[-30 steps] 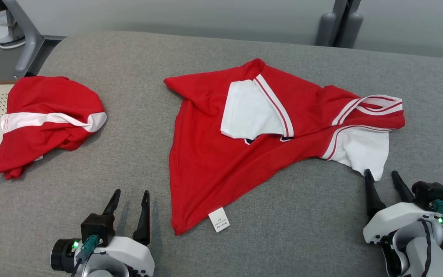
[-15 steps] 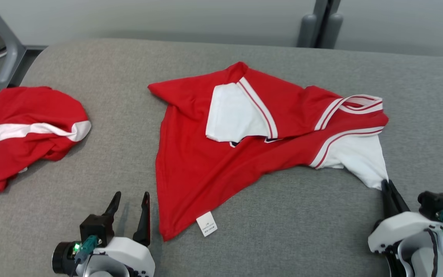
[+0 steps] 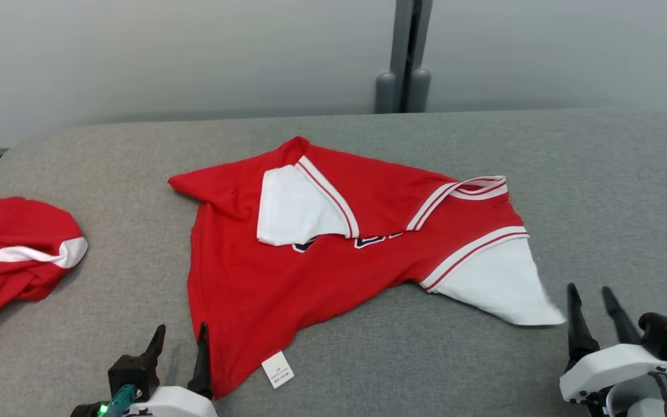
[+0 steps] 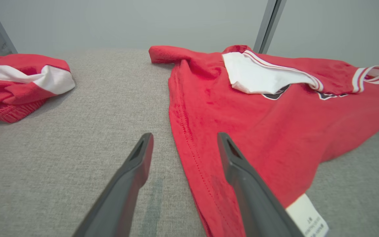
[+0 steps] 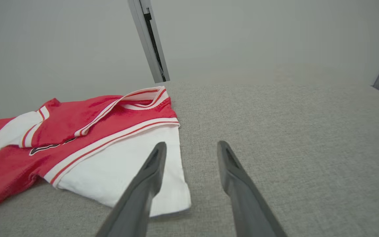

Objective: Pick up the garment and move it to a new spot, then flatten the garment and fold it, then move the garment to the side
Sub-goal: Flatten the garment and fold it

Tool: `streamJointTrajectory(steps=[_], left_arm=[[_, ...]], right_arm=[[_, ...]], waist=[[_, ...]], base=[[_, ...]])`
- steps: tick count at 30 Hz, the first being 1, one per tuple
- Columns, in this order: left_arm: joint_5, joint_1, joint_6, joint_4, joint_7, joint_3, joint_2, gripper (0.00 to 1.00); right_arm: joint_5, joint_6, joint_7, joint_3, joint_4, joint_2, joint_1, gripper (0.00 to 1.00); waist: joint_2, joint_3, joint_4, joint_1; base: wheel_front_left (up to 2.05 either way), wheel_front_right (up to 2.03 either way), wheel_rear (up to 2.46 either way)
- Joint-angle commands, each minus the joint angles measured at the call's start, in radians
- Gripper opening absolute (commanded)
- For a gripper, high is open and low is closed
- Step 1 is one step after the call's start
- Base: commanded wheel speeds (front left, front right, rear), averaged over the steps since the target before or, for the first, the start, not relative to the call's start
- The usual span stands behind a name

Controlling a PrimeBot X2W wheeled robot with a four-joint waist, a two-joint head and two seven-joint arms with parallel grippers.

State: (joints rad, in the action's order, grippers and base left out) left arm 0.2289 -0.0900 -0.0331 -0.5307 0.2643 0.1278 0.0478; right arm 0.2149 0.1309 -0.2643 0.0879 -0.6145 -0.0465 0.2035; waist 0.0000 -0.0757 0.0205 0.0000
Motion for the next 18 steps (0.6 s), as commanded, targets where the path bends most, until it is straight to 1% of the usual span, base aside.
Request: streamJointTrajectory(steps=[1,4,7,11,12,18], left_arm=[[-0.011,0.012,-0.015,0.005,0.000,-0.017,0.005,1.00],[-0.018,0.024,-0.022,0.009,0.000,-0.031,0.005,1.00],[-0.024,0.028,-0.024,0.012,0.000,-0.041,0.005,1.00],[-0.040,0.043,-0.026,0.022,0.000,-0.057,0.005,1.00],[-0.044,0.044,-0.022,0.023,0.000,-0.060,0.005,1.00],[-0.055,0.059,-0.018,0.027,0.000,-0.062,0.005,1.00]], right_arm=[[-0.019,0.000,0.000,0.002,0.050,-0.008,-0.016,1.00],[-0.032,0.000,0.000,0.002,0.112,-0.007,-0.034,1.00],[-0.042,0.000,0.000,-0.002,0.143,-0.007,-0.044,1.00],[-0.073,0.000,0.000,-0.017,0.194,-0.008,-0.067,1.00],[-0.098,0.000,0.000,-0.026,0.206,-0.007,-0.072,1.00],[-0.077,0.000,0.000,-0.026,0.210,-0.008,-0.098,1.00]], waist=[[0.0000,0.025,-0.026,0.0000],[0.0000,0.037,-0.035,0.0000],[0.0000,0.044,-0.038,0.0000],[0.0000,0.056,-0.038,0.0000],[0.0000,0.058,-0.037,0.0000],[0.0000,0.062,-0.030,0.0000]], base=[[0.00,0.00,0.00],[0.00,0.00,0.00],[0.00,0.00,0.00],[0.00,0.00,0.00],[0.00,0.00,0.00],[0.00,0.00,0.00]])
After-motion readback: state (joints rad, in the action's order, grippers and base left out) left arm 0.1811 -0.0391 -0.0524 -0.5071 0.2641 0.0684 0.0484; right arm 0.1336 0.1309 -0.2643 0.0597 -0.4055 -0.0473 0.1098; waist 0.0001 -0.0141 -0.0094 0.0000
